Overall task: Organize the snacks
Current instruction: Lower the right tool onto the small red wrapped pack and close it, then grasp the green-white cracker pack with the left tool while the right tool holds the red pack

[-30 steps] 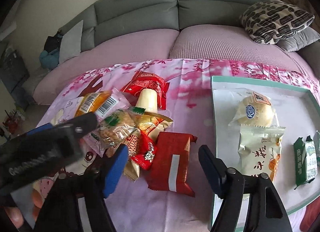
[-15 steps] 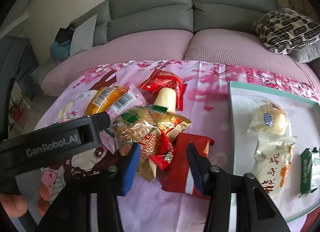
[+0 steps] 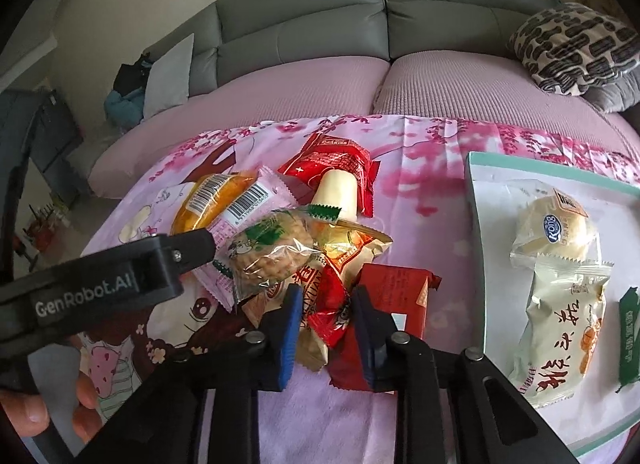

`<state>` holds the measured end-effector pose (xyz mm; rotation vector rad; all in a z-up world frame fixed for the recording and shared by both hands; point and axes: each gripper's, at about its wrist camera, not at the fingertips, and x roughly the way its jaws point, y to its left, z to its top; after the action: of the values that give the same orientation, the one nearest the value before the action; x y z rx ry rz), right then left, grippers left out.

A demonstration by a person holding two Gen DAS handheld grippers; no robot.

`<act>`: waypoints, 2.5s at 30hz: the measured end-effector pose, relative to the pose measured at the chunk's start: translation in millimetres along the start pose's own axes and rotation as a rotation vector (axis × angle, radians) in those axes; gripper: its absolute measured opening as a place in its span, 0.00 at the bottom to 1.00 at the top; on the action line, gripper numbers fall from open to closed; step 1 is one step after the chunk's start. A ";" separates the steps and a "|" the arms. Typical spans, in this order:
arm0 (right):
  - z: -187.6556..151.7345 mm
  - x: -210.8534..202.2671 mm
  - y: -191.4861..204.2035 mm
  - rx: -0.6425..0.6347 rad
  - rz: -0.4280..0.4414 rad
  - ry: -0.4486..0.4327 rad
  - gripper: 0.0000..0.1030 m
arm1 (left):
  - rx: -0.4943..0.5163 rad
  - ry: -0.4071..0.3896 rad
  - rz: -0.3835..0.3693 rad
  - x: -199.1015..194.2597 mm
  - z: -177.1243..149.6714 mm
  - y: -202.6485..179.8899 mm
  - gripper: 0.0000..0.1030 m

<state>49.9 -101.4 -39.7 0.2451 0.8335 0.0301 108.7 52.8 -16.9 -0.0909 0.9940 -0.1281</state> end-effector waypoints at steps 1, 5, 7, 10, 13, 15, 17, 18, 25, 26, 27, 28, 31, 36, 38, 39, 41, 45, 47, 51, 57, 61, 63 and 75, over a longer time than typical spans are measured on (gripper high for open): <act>-0.1 -0.3 -0.9 0.004 0.006 0.000 0.21 | -0.001 0.001 0.001 0.2 0.2 0.6 0.99; -0.4 -1.3 -2.8 0.016 0.031 -0.003 0.19 | -0.004 0.001 0.002 0.5 0.9 0.5 0.99; -0.6 -1.7 -4.7 0.024 0.044 -0.005 0.19 | -0.002 0.002 0.002 0.3 1.0 0.1 0.99; -0.5 -2.3 -9.9 0.045 0.073 -0.006 0.18 | -0.006 0.003 -0.002 0.6 1.3 0.5 0.99; 0.1 -5.3 -13.3 0.052 0.080 -0.011 0.16 | -0.011 0.003 -0.003 1.1 1.2 1.5 0.99; 0.5 -6.5 -15.9 0.060 0.084 -0.013 0.16 | -0.012 -0.001 -0.006 0.5 1.2 1.6 0.99; 0.3 -6.8 -17.5 0.067 0.092 -0.012 0.16 | -0.014 -0.007 -0.012 -0.4 1.2 1.5 0.99; 0.2 -6.9 -17.6 0.066 0.093 -0.011 0.16 | -0.014 -0.009 -0.019 -0.6 1.2 0.9 0.99; 1.7 -13.4 -19.8 0.066 0.091 -0.025 0.16 | 0.055 -0.028 -0.071 -3.6 1.6 -18.6 0.97; 2.1 -15.2 -20.7 0.065 0.091 -0.028 0.16 | 0.070 -0.029 -0.081 -3.3 1.5 -23.5 0.96; 1.9 -17.2 -22.2 0.066 0.089 -0.031 0.16 | 0.081 -0.031 -0.089 -2.4 1.4 -27.4 0.94; 1.9 -17.9 -23.3 0.068 0.087 -0.031 0.16 | 0.092 -0.030 -0.102 -0.6 0.9 -31.8 0.92; 1.8 -17.7 -26.2 0.072 0.083 -0.025 0.16 | 0.118 -0.008 -0.128 7.1 -0.9 -43.7 0.83; 1.8 -17.4 -30.4 0.079 0.082 -0.018 0.16 | 0.150 -0.004 -0.123 17.3 -3.3 -57.3 0.80; 1.4 -17.3 -31.8 0.080 0.080 -0.015 0.16 | 0.159 -0.003 -0.118 18.3 -4.4 -60.3 0.80; 1.4 -16.7 -31.9 0.081 0.079 -0.014 0.16 | 0.164 -0.005 -0.113 18.4 -4.8 -61.7 0.80; 1.0 -16.7 -32.6 0.084 0.076 -0.010 0.16 | 0.168 -0.005 -0.105 19.2 -5.3 -62.8 0.80; 1.1 -17.6 -33.3 0.087 0.076 -0.013 0.16 | 0.187 -0.003 -0.080 17.4 -5.9 -67.0 0.74; 1.2 -18.4 -33.8 0.089 0.076 -0.015 0.16 | 0.196 0.000 -0.074 17.0 -6.2 -69.0 0.73; 1.1 -19.1 -35.1 0.093 0.078 -0.016 0.16 | 0.201 0.007 -0.097 15.7 -6.4 -71.9 0.70; 0.1 -18.4 -38.7 0.100 0.070 -0.008 0.16 | 0.201 0.029 -0.122 20.3 -7.7 -75.7 0.68; -0.4 -17.3 -41.1 0.109 0.069 -0.003 0.16 | 0.179 0.036 -0.142 25.1 -8.1 -73.1 0.68; -0.6 -17.7 -41.4 0.108 0.068 -0.003 0.16 | 0.171 0.040 -0.153 27.5 -8.8 -72.8 0.68; -1.4 -15.3 -44.9 0.122 0.065 0.006 0.16 | 0.120 0.032 -0.176 30.2 -6.9 -68.1 0.68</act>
<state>35.4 -146.6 -39.6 0.3873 0.8343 0.0412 114.6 -19.2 -36.4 -0.0666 1.0071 -0.3507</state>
